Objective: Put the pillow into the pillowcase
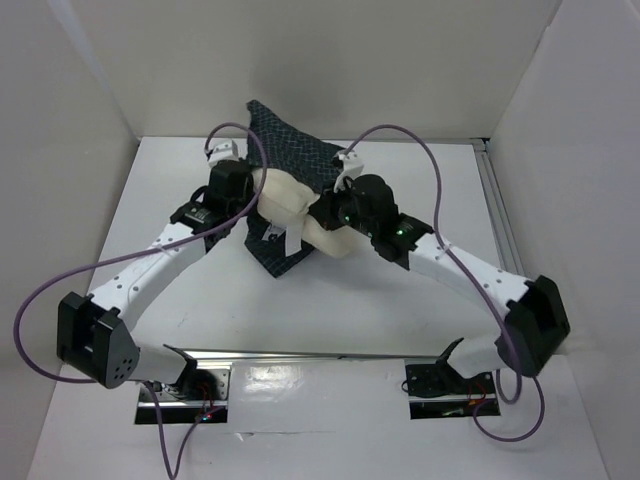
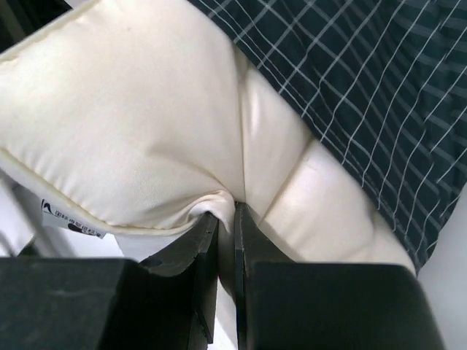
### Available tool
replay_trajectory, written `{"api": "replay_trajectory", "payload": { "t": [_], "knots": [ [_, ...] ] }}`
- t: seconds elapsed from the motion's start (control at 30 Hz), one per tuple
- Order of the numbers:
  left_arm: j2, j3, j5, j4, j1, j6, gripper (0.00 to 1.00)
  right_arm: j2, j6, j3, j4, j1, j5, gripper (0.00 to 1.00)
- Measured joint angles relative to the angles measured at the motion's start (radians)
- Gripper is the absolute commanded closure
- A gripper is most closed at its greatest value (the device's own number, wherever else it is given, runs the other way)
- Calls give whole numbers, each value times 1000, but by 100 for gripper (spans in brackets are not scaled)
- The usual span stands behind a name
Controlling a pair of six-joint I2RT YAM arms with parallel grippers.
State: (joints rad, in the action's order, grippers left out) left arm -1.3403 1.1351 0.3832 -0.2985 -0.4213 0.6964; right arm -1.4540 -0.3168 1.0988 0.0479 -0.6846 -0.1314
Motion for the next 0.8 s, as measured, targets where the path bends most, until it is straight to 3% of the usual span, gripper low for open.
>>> {"api": "replay_trajectory", "payload": {
  "t": [0.17, 0.27, 0.37, 0.47, 0.53, 0.63, 0.7, 0.8],
  "knots": [
    [-85, 113, -49, 53, -66, -36, 100, 139, -21, 3, -151, -153, 415, 100],
    [-125, 150, -77, 76, -95, -58, 100, 105, -48, 49, -274, -268, 647, 100],
    [-137, 154, -98, 88, -106, -69, 100, 21, -96, 126, -392, -329, 765, 100],
    [-137, 130, -101, 111, -107, -69, 100, -78, -140, 185, -440, -329, 777, 90],
    [-137, 91, -101, 130, -107, -69, 100, -132, -158, 198, -454, -306, 733, 70],
    [-163, 32, -104, 144, -104, -68, 100, -169, -151, 192, -461, -240, 565, 49],
    [-208, 18, -114, 156, -95, -68, 100, -161, -117, 157, -439, -195, 460, 43],
    [-282, 16, -146, 169, -87, -69, 100, -115, -41, 100, -377, -145, 333, 24]
  ]
}}
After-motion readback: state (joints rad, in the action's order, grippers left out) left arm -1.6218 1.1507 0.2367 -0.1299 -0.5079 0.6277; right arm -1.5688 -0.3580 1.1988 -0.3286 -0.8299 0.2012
